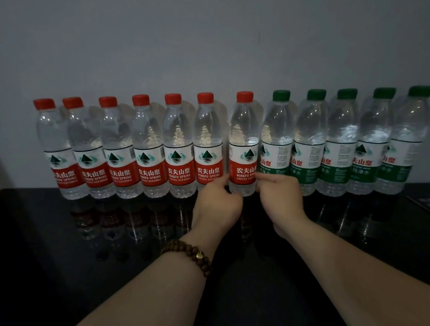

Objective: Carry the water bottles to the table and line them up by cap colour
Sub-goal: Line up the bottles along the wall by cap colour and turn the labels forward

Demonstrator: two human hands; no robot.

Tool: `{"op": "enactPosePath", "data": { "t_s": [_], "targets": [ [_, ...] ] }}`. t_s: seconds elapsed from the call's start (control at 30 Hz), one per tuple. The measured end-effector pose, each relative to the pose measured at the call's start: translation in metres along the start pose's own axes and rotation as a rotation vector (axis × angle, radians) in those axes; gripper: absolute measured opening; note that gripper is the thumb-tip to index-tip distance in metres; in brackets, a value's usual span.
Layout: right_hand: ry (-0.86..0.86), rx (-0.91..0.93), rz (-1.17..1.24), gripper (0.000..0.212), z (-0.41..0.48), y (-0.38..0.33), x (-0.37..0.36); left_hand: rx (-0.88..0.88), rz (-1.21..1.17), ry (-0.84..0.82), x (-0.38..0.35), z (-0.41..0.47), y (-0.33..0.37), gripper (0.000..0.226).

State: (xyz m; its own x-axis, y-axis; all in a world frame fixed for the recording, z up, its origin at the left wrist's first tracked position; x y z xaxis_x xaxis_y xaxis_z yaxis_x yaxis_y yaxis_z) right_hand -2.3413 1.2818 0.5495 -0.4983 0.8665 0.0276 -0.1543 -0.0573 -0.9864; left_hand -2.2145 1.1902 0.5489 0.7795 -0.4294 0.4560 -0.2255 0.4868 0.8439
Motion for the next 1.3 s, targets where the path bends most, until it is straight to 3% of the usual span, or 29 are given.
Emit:
{"op": "enactPosePath", "data": {
  "t_s": [0.1,0.27,0.5,0.7,0.77,0.87,1.03,1.3],
  "targets": [
    [-0.039,0.028,-0.013,0.038,-0.003,-0.002,-0.003,0.020,-0.011,0.035,0.002,0.001,-0.002,0.061],
    [-0.010,-0.014,0.007,0.036,-0.001,0.000,0.000,-0.030,0.065,-0.043,-0.001,-0.002,0.003,0.063],
    [-0.013,0.020,0.014,0.033,-0.005,-0.004,0.000,-0.013,-0.008,0.016,0.001,-0.003,0.003,0.063],
    [-0.051,0.018,-0.065,0.042,-0.003,-0.004,-0.003,-0.016,0.036,0.030,0.002,-0.003,0.005,0.064],
    [-0.051,0.013,-0.064,0.042,-0.004,-0.003,-0.002,0.037,0.016,0.071,0.004,-0.002,0.002,0.049],
    [-0.069,0.007,-0.057,0.042,-0.003,-0.002,-0.004,0.128,-0.012,0.175,0.010,-0.002,-0.001,0.007],
    [-0.087,0.022,-0.081,0.047,-0.005,-0.003,-0.005,0.150,-0.037,0.277,0.014,-0.001,-0.002,0.011],
    [-0.132,0.038,-0.149,0.051,-0.005,-0.003,-0.009,0.154,-0.033,0.262,0.012,0.000,-0.002,0.021]
  ]
}}
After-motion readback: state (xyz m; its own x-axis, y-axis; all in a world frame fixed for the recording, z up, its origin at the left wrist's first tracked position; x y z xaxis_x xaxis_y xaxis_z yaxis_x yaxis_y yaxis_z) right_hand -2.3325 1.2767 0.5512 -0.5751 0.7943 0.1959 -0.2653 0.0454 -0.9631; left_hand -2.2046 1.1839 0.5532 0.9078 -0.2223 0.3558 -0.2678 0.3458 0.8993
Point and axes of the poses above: each hand's wrist, its own z-axis towards the middle knuckle, its own x-axis out of the back of the hand, y = z × x, the point moved 5 cm from there along z, towards the middle knuckle, and after that the axes turned 4 degrees about -x, right-handed, at the moved point
